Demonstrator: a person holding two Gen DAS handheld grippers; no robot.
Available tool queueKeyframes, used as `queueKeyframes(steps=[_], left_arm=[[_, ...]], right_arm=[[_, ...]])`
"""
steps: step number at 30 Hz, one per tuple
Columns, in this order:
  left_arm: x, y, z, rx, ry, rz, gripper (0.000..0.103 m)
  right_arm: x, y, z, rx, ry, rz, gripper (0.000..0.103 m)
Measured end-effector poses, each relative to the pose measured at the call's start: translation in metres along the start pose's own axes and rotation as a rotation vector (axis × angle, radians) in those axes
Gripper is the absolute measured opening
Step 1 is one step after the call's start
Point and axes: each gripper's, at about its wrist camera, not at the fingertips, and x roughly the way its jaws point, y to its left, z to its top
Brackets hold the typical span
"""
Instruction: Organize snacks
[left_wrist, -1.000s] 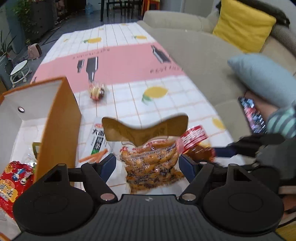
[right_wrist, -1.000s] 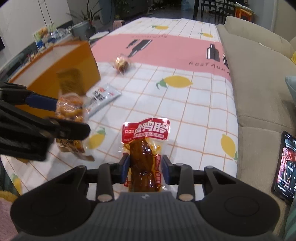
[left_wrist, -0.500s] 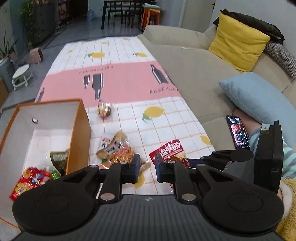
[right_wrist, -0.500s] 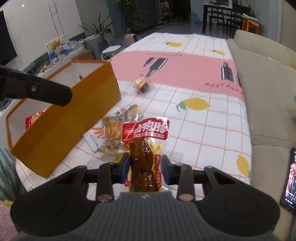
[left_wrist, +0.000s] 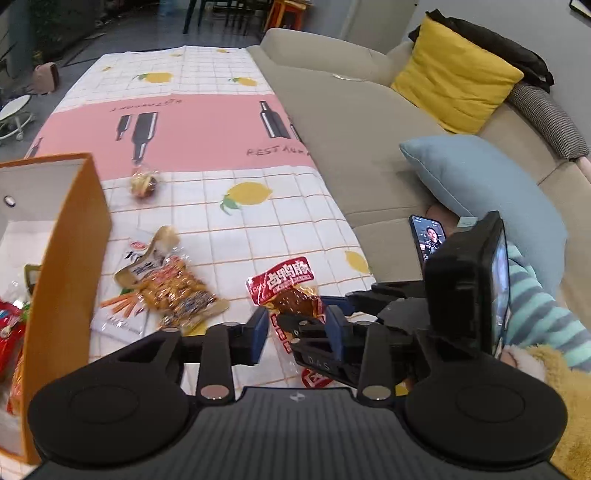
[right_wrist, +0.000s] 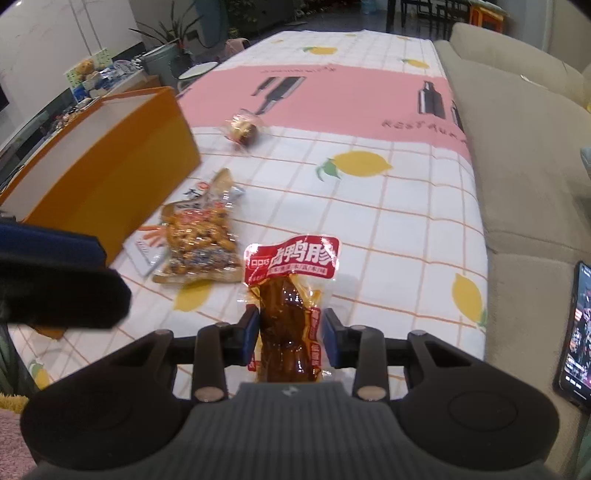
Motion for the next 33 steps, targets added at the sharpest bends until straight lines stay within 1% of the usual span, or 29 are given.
queueKeyframes(steps=[2, 3, 4, 5, 7, 8, 9, 11, 12, 13, 14, 16, 17, 18, 19, 21, 23, 29, 31, 33], left_arm=[[0.009, 0.003, 0.006, 0.004, -0.006, 0.02, 0.06], [0.014, 0.006, 0.01, 0.012, -0.014, 0.025, 0.063], [0.02, 0.011, 0.014, 0.023, -0.015, 0.037, 0.069], [0.027, 0.016, 0.018, 0.037, -0.005, 0.053, 0.073], [0.041, 0.028, 0.026, 0.068, 0.029, 0.095, 0.075], [0.048, 0.033, 0.029, 0.093, 0.053, 0.106, 0.08], [0.054, 0.038, 0.031, 0.123, 0.081, 0.115, 0.081], [0.066, 0.044, 0.034, 0.2, 0.135, 0.142, 0.089], [0.072, 0.048, 0.034, 0.23, 0.168, 0.161, 0.089], [0.078, 0.052, 0.035, 0.24, 0.2, 0.187, 0.089], [0.082, 0.057, 0.035, 0.227, 0.224, 0.21, 0.089], [0.09, 0.07, 0.036, 0.155, 0.251, 0.226, 0.089], [0.092, 0.077, 0.038, 0.107, 0.261, 0.224, 0.089], [0.096, 0.084, 0.038, 0.049, 0.269, 0.219, 0.09], [0.099, 0.09, 0.039, -0.004, 0.273, 0.214, 0.09], [0.105, 0.099, 0.038, -0.084, 0.28, 0.207, 0.09], [0.112, 0.105, 0.037, -0.142, 0.283, 0.22, 0.09], [0.119, 0.106, 0.04, -0.25, 0.256, 0.254, 0.097], [0.123, 0.105, 0.039, -0.268, 0.256, 0.278, 0.098], [0.126, 0.102, 0.038, -0.27, 0.26, 0.305, 0.099]], right_arm=[[0.0, -0.007, -0.001, 0.009, 0.005, -0.005, 0.034], [0.0, -0.009, -0.001, 0.011, 0.008, -0.007, 0.034], [0.0, -0.011, -0.001, 0.013, 0.009, -0.009, 0.034], [0.0, -0.012, 0.0, 0.015, 0.011, -0.008, 0.034], [0.002, -0.012, 0.001, 0.017, 0.014, -0.003, 0.034], [0.003, -0.011, 0.002, 0.014, 0.013, 0.0, 0.034], [0.004, -0.01, 0.003, 0.01, 0.011, 0.003, 0.034], [0.006, -0.007, 0.004, 0.002, 0.011, 0.01, 0.034], [0.008, -0.006, 0.005, -0.002, 0.013, 0.013, 0.034], [0.01, -0.005, 0.006, -0.005, 0.015, 0.016, 0.034], [0.012, -0.003, 0.007, -0.006, 0.016, 0.019, 0.034], [0.016, -0.002, 0.01, -0.011, 0.017, 0.023, 0.034], [0.018, -0.001, 0.01, -0.013, 0.014, 0.025, 0.034], [0.019, 0.0, 0.011, -0.016, 0.01, 0.029, 0.032], [0.02, 0.001, 0.012, -0.019, 0.006, 0.032, 0.026], [0.022, 0.001, 0.014, -0.019, -0.001, 0.034, 0.024], [0.025, 0.001, 0.016, -0.019, -0.008, 0.035, 0.024], [0.03, -0.003, 0.02, 0.009, -0.007, 0.04, 0.026], [0.032, -0.004, 0.02, 0.016, -0.004, 0.036, 0.031], [0.035, -0.004, 0.02, 0.021, 0.003, 0.03, 0.033]])
